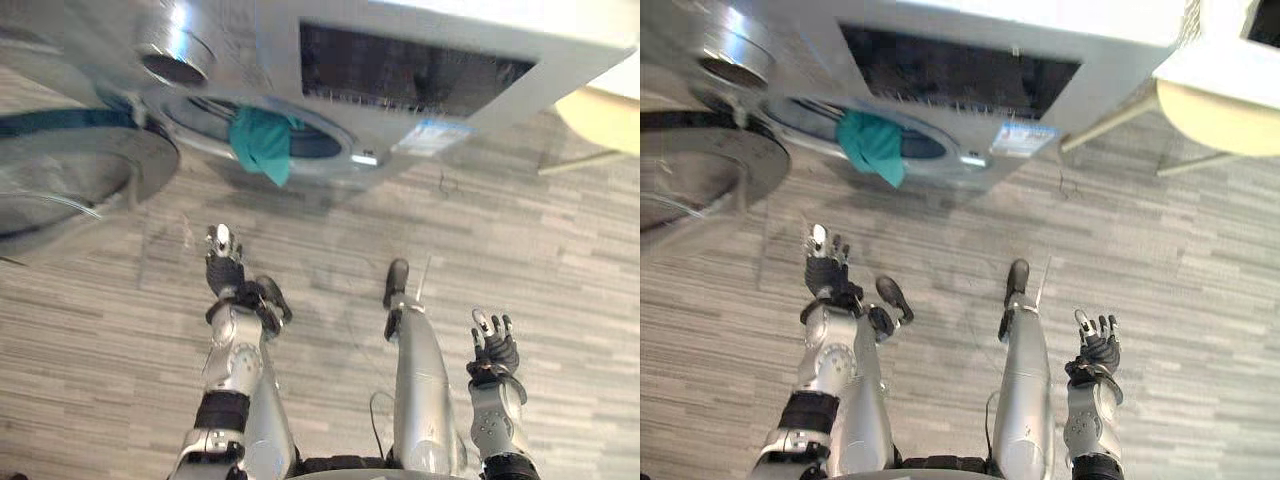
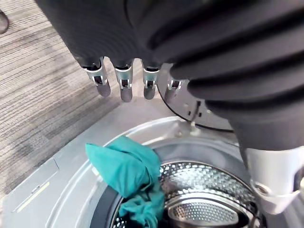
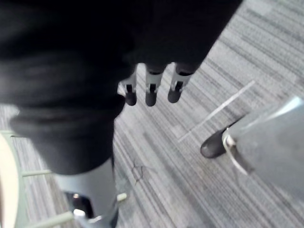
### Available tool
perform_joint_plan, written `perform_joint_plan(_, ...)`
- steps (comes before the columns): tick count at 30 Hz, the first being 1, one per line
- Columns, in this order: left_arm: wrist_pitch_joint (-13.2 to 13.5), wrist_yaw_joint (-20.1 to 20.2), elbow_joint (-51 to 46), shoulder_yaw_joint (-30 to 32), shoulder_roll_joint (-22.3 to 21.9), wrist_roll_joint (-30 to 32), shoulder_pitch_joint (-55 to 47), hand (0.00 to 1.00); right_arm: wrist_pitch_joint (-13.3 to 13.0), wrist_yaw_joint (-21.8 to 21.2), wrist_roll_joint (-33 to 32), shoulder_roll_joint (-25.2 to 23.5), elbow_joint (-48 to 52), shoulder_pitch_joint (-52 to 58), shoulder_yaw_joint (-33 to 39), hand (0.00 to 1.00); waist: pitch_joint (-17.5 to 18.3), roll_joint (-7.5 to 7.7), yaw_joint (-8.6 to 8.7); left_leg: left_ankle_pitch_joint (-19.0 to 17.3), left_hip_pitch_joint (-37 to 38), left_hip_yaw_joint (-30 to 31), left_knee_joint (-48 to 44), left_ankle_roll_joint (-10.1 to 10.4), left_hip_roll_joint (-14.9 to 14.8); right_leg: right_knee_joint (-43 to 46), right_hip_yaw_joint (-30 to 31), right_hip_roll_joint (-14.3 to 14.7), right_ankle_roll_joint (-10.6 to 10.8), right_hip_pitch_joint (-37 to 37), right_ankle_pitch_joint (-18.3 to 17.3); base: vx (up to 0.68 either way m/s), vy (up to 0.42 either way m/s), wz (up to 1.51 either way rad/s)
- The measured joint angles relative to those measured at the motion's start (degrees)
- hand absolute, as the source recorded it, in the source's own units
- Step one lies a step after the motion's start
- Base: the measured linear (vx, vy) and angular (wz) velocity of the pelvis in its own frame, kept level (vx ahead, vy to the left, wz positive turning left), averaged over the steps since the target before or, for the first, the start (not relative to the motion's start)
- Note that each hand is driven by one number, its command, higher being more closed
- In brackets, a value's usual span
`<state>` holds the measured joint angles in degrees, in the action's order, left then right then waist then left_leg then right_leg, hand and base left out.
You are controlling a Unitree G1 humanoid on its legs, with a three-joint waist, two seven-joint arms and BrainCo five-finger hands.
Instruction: Pick up the laundry basket with both hands and put the clothes into the washing machine.
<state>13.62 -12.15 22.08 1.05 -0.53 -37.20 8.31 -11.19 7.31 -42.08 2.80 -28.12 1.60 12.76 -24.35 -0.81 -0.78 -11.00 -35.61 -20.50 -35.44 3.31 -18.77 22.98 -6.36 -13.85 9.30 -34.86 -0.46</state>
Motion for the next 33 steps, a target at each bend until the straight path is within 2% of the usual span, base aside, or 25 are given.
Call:
perform_joint_plan(6,-3.6,2.9,16.3,-0.6,0.1,6.6,-3.3,0.00,0.8,-0.2,2.5,-0.1,-7.9,0.2,-0.8,0.00,4.4,0.18,0.18,3.1,11.1,0.1,9.2,1.7,2.5,-6.7,-3.2,-0.3,-0.1,11.4,0.2,0.11,-0.038,0.19)
perform_joint_plan(8,-4.9,4.5,23.5,-0.4,0.4,9.2,-4.4,0.00,1.8,-0.7,4.7,0.0,-13.3,0.2,-0.5,0.00,7.3,0.12,0.66,5.1,14.6,0.7,13.9,2.2,3.8,-10.3,-4.6,-0.2,-0.1,15.3,0.9,0.14,-0.050,0.21)
perform_joint_plan(12,-6.7,5.9,31.9,2.1,2.0,13.7,-6.2,0.00,3.3,-2.3,7.9,0.2,-21.4,0.0,1.0,0.00,10.1,0.04,2.00,8.0,21.2,3.0,21.5,3.4,5.9,-17.0,-7.2,0.1,-0.1,23.0,2.8,0.11,-0.053,0.21)
perform_joint_plan(19,-8.2,7.1,37.4,8.3,4.2,19.1,-10.2,0.00,4.8,-3.8,11.2,1.2,-28.6,0.0,2.2,0.00,14.9,0.28,2.39,10.6,30.6,2.8,29.8,4.3,7.7,-24.0,-8.0,0.5,0.1,31.5,4.7,0.02,-0.001,0.02)
perform_joint_plan(23,-8.9,7.4,39.5,8.6,4.1,21.0,-12.5,0.00,5.5,-4.3,12.5,1.2,-31.6,0.5,3.2,0.00,17.9,0.86,2.29,10.9,35.0,2.7,33.6,4.8,8.5,-26.9,-7.8,0.9,0.1,35.0,5.3,0.01,-0.006,-0.09)
perform_joint_plan(28,-8.9,8.4,40.8,8.6,4.3,21.8,-13.4,0.00,5.8,-5.1,12.8,1.2,-33.0,1.4,3.4,0.00,19.9,1.46,2.27,11.0,37.8,2.9,35.5,4.9,9.1,-28.3,-7.6,0.9,0.4,37.3,5.6,0.03,0.000,-0.06)
perform_joint_plan(33,-8.9,8.5,41.6,8.6,4.2,21.9,-13.4,0.00,6.6,-5.0,12.8,1.2,-34.3,1.3,3.8,0.00,20.4,1.24,2.39,11.0,41.1,3.1,36.8,4.9,9.6,-28.5,-7.5,0.9,0.4,39.7,5.5,0.02,-0.001,-0.04)
